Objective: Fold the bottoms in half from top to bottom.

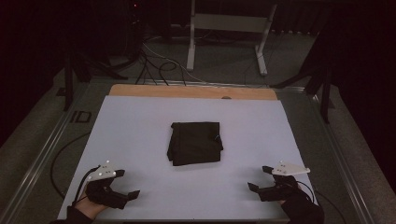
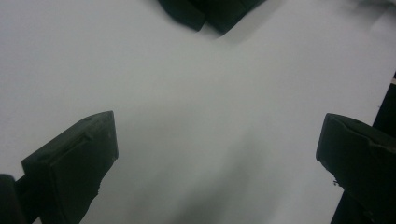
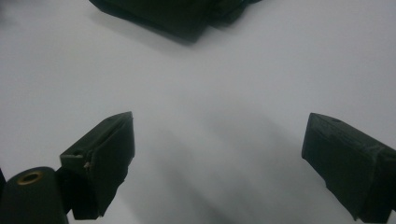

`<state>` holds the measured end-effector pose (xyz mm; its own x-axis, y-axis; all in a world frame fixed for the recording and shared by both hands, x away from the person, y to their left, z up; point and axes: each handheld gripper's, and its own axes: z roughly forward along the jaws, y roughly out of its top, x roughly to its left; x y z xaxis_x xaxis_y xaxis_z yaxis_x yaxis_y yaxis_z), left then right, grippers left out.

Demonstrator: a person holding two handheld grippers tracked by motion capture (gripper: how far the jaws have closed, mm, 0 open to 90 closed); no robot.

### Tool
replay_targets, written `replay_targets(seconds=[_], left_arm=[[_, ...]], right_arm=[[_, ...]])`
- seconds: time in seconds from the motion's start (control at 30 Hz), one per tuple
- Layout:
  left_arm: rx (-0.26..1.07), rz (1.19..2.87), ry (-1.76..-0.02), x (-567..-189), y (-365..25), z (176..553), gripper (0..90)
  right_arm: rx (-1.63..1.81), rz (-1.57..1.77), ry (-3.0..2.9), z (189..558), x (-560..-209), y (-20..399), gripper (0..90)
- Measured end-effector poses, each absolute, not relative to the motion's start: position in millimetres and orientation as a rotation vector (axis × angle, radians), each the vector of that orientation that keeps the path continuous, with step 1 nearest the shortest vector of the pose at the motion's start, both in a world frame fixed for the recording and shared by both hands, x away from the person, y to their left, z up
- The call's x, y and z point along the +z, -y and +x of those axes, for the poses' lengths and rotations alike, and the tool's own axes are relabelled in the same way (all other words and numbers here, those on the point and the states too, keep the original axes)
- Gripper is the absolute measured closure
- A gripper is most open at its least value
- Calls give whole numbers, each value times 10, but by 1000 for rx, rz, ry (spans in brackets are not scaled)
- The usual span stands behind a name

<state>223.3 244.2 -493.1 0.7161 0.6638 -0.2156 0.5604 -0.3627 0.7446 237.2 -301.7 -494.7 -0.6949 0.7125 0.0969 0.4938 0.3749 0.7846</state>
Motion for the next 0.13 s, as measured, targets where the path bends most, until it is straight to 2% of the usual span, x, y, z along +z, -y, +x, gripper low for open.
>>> replay_targets(seconds=[0.13], left_arm=[[144,2060,-910,-4931,-2403,2238,0]], right_arm=[[1224,1077,-2383,2375,-4955,3005,96]])
